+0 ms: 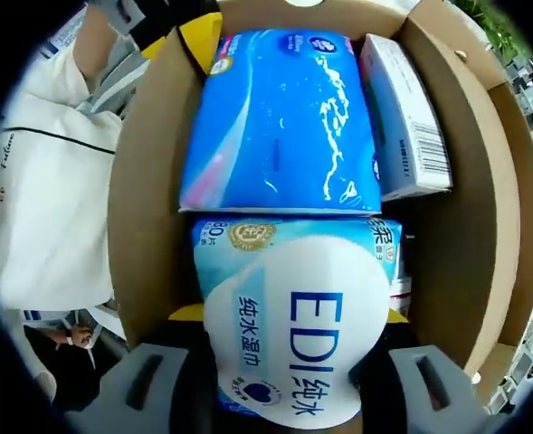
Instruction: Operate the shoe box by opening the lid, removing the specified soft item, and placing it in the target area until the item is outside and the box remains undamaged.
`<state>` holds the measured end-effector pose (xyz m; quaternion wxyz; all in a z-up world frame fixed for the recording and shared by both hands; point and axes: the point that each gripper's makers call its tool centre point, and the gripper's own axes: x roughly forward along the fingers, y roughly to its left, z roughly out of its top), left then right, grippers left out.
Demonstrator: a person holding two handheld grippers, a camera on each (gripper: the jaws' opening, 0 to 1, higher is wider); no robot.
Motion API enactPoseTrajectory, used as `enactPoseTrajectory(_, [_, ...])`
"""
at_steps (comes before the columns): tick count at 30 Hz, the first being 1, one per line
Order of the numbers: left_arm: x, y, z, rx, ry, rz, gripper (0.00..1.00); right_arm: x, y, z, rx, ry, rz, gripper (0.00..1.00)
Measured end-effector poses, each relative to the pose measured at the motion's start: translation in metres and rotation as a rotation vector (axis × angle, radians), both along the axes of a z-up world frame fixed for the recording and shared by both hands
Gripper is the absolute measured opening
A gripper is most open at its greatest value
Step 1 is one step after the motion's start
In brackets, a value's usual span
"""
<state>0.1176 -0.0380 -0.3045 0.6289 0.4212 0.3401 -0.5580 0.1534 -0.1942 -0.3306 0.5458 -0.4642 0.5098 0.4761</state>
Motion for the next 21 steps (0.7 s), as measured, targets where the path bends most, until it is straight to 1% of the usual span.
enactPoseTrajectory(1, [0.0,0.0,0.0,-0.004,-0.001,-0.001,0.04,0.0,0.001,0.003,0.002,-0.01,0.003,0.62])
enactPoseTrajectory(2, [0.0,0.001,0.001,-0.012,-0.002,-0.007,0.04,0.001,0.002,0.005,0.0,-0.035,0.031,0.62])
enactPoseTrajectory(4, [0.0,0.001,0.0,-0.013,0.009,0.0,0.04,-0.002,0.001,0.008,0.007,-0.021,0.031,0.62])
enactPoseTrajectory(5, [-0.001,0.001,0.0,-0.012,0.01,-0.005,0.04,-0.006,0.0,0.009,0.008,-0.015,0.029,0.62])
enactPoseTrajectory(6, [-0.001,0.001,0.0,-0.011,0.01,-0.006,0.04,-0.011,0.0,0.01,0.015,0.003,0.023,0.62])
enactPoseTrajectory(7, [-0.001,0.001,0.0,-0.009,0.01,-0.006,0.04,-0.01,0.0,0.012,0.016,0.004,0.026,0.62])
enactPoseTrajectory(10, [-0.001,0.0,0.0,-0.015,0.01,0.003,0.04,-0.008,0.0,0.013,0.025,-0.003,0.058,0.62])
enactPoseTrajectory(11, [-0.001,0.0,0.0,-0.016,0.006,0.003,0.04,-0.006,0.001,0.016,0.03,-0.011,0.045,0.62])
enactPoseTrajectory(14, [0.0,0.0,0.001,-0.017,0.004,0.006,0.04,-0.004,0.003,0.024,0.035,-0.024,0.041,0.62])
enactPoseTrajectory(15, [0.0,0.0,0.001,-0.018,0.005,0.007,0.04,-0.002,0.003,0.026,0.031,-0.026,0.039,0.62])
enactPoseTrajectory(16, [0.0,0.0,0.001,-0.016,-0.002,0.002,0.04,0.004,0.004,0.03,0.037,-0.073,0.055,0.62])
enactPoseTrajectory(18, [-0.001,-0.001,0.0,-0.011,-0.016,-0.007,0.04,0.013,0.007,0.034,0.037,-0.082,0.034,0.61])
enactPoseTrajectory(19, [0.0,0.0,0.001,-0.012,-0.016,-0.006,0.04,0.026,0.008,0.036,0.049,-0.086,0.021,0.62])
enactPoseTrajectory(20, [0.0,0.0,0.001,-0.014,-0.014,-0.004,0.04,0.028,0.008,0.037,0.043,-0.057,0.004,0.62])
enactPoseTrajectory(21, [-0.001,0.0,0.001,-0.014,-0.016,-0.006,0.04,0.033,0.005,0.039,0.045,-0.059,0.012,0.62])
